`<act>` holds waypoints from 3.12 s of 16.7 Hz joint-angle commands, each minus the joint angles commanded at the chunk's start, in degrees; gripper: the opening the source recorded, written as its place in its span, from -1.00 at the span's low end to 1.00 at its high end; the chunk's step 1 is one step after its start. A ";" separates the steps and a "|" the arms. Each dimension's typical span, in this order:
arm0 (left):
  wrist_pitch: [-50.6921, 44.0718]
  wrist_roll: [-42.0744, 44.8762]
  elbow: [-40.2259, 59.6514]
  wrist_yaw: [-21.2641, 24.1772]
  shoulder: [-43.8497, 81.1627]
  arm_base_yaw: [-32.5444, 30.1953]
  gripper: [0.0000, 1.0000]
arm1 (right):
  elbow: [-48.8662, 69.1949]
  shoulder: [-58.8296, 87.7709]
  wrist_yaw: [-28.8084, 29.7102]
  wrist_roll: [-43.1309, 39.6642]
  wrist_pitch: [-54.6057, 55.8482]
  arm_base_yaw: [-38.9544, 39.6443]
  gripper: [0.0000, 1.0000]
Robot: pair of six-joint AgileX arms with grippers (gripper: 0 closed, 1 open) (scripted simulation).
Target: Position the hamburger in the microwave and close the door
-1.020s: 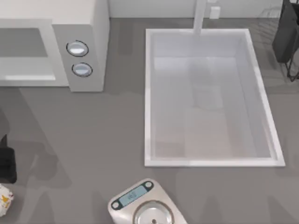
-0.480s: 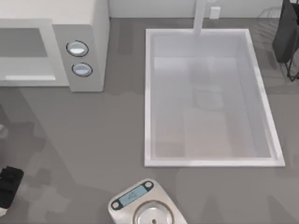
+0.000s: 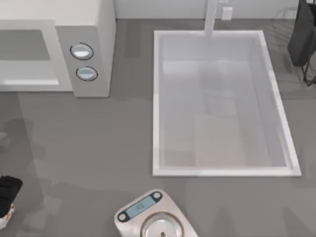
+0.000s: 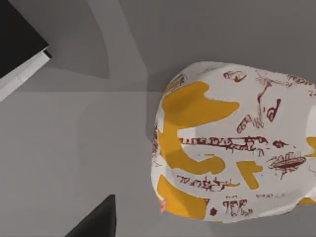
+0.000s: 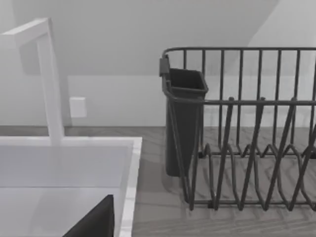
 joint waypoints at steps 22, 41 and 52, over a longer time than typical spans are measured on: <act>22.95 0.39 -11.24 -0.02 11.71 0.20 0.40 | 0.00 0.00 0.00 0.00 0.00 0.00 1.00; 17.16 0.37 -8.79 0.63 7.20 0.27 -1.00 | 0.00 0.00 0.00 0.00 0.00 0.00 1.00; -8.69 0.03 7.07 0.64 -2.35 -0.02 -1.00 | 0.00 0.00 0.00 0.00 0.00 0.00 1.00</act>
